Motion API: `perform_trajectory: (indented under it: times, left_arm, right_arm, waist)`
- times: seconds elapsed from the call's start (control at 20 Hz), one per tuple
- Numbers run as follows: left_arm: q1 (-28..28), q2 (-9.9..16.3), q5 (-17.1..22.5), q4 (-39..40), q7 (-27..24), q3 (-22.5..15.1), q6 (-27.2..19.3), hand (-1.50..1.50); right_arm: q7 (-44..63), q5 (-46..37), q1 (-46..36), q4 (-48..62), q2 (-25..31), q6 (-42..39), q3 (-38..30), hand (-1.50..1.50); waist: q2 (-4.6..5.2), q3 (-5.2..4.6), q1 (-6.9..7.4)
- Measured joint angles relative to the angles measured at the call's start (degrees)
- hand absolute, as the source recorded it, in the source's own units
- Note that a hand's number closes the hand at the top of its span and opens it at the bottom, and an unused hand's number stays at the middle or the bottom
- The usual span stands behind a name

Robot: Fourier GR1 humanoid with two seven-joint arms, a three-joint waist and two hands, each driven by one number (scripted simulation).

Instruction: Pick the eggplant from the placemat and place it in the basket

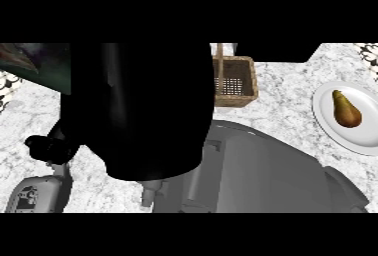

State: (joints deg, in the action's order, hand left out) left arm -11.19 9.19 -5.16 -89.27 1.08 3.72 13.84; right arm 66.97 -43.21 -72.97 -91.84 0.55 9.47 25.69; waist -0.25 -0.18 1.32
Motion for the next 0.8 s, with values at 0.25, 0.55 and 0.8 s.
perform_trajectory:
  times: [0.25,0.55,0.8]
  left_arm:
    - [-0.49,-0.12,-0.36,-0.14,0.36,-0.04,-0.41,0.00]
    - [0.24,-0.26,-0.32,-0.68,-0.05,0.05,-0.46,0.00]
    - [0.30,-0.20,-0.13,-2.23,1.33,0.01,-0.36,0.00]
  right_arm:
    - [-2.22,-3.09,-3.41,7.69,-0.16,1.80,-7.15,1.50]
    - [-5.87,-4.06,-4.32,15.68,0.80,3.50,-14.38,1.50]
    - [-10.15,-1.88,-2.84,20.62,2.21,3.80,-18.81,1.50]
  waist:
    - [0.15,0.07,-0.39]
    - [0.27,0.13,-0.61]
    - [0.29,0.16,-0.70]
